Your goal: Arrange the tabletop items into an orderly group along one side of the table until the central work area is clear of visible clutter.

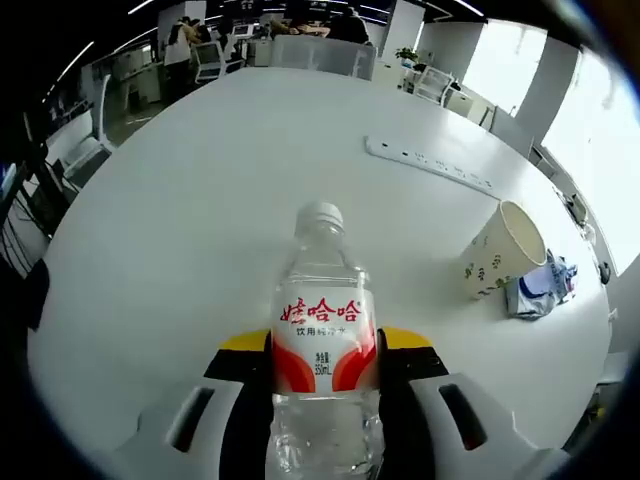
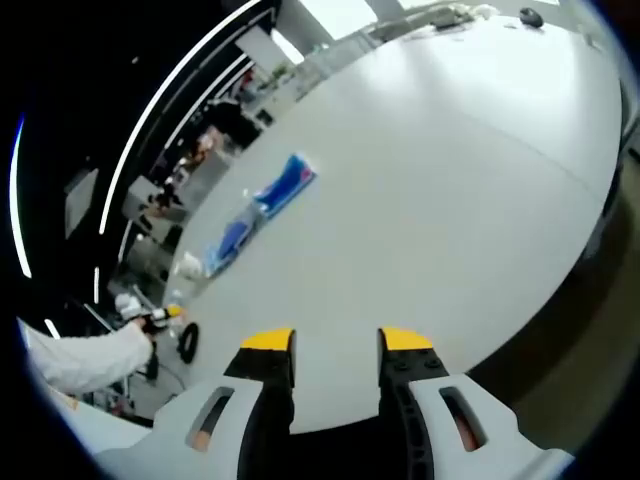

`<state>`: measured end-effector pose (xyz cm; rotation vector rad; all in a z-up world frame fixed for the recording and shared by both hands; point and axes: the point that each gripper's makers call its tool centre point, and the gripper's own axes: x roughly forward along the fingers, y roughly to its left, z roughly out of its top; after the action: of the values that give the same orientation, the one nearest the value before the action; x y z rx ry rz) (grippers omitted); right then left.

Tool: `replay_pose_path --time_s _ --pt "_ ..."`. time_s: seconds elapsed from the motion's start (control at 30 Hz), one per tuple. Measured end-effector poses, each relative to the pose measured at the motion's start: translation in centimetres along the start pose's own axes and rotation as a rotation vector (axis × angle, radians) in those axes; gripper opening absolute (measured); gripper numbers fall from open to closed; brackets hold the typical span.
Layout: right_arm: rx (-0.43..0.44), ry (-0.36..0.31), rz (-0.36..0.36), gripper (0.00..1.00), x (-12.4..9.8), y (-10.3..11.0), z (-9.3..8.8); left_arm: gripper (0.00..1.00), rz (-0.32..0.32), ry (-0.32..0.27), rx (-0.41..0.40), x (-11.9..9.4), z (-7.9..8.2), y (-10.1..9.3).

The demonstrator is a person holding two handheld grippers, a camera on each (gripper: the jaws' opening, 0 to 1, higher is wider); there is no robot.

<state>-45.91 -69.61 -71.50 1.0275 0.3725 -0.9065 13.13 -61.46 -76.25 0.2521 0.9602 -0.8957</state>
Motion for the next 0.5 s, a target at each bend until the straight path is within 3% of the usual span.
replay_pose_path --time_s 0.2,0.27,0.5 --pt "-0.006 -0.012 0.026 0.31 1.1 1.1 0.9 0.36 -0.045 0.002 -0.006 -0.1 -0.1 -0.1" --pt "-0.015 -0.010 0.038 0.31 1.5 1.4 1.1 0.36 -0.079 -0.041 -0.051 -0.6 0.6 -0.7" --pt "-0.041 0.004 0.074 0.31 3.1 2.5 1.9 0.37 -0.122 -0.189 -0.065 -3.8 3.2 -1.2"
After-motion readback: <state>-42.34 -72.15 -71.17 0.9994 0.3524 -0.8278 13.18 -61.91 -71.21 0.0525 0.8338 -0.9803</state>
